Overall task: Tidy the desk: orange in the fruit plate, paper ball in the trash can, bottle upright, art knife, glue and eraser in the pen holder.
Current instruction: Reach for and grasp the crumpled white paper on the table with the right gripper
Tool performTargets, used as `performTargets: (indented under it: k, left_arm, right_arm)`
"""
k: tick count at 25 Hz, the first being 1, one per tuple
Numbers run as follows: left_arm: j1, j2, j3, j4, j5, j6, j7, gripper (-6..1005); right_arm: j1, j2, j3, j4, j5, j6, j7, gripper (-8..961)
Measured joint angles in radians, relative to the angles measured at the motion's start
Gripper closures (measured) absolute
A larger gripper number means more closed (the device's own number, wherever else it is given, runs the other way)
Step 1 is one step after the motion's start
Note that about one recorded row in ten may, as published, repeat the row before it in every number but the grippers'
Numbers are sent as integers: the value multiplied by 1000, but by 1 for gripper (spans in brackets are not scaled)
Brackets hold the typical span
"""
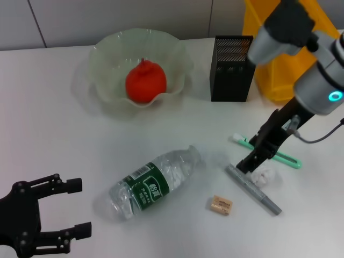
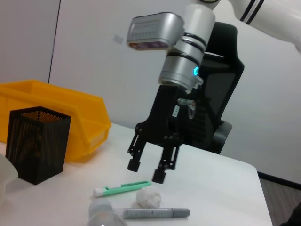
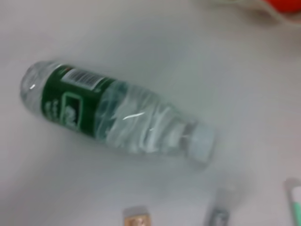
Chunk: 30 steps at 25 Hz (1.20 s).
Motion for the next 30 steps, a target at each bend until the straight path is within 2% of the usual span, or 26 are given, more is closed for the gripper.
performTargets:
  k: [3,4,9,14,19,30]
  left_arm:
    - [-4,0,0,0,2,0,0,143]
    - [-5,0,0,0,2,0,0,143]
    - [-5,-1,0,0,3,0,0,143]
    - [-4,-1,0,-1,3,-8,0,143]
    - [-4,-3,0,-1,3,-14,-1,142]
    - [-7,-5,0,-2,3,-25,-1,142]
  right_arm:
    - [5,4,-78,4,1,8,27,208]
    - [11,4,-148,5,-1,27,75,208]
    - [14,4,-250,-24,-72,54,192,209]
    - [15,5,-297,-28,-141,59,259,210]
    - [8,5,-299,-11,-140,59,261,211]
    - [4,5,-291,36,-137,82,255,286]
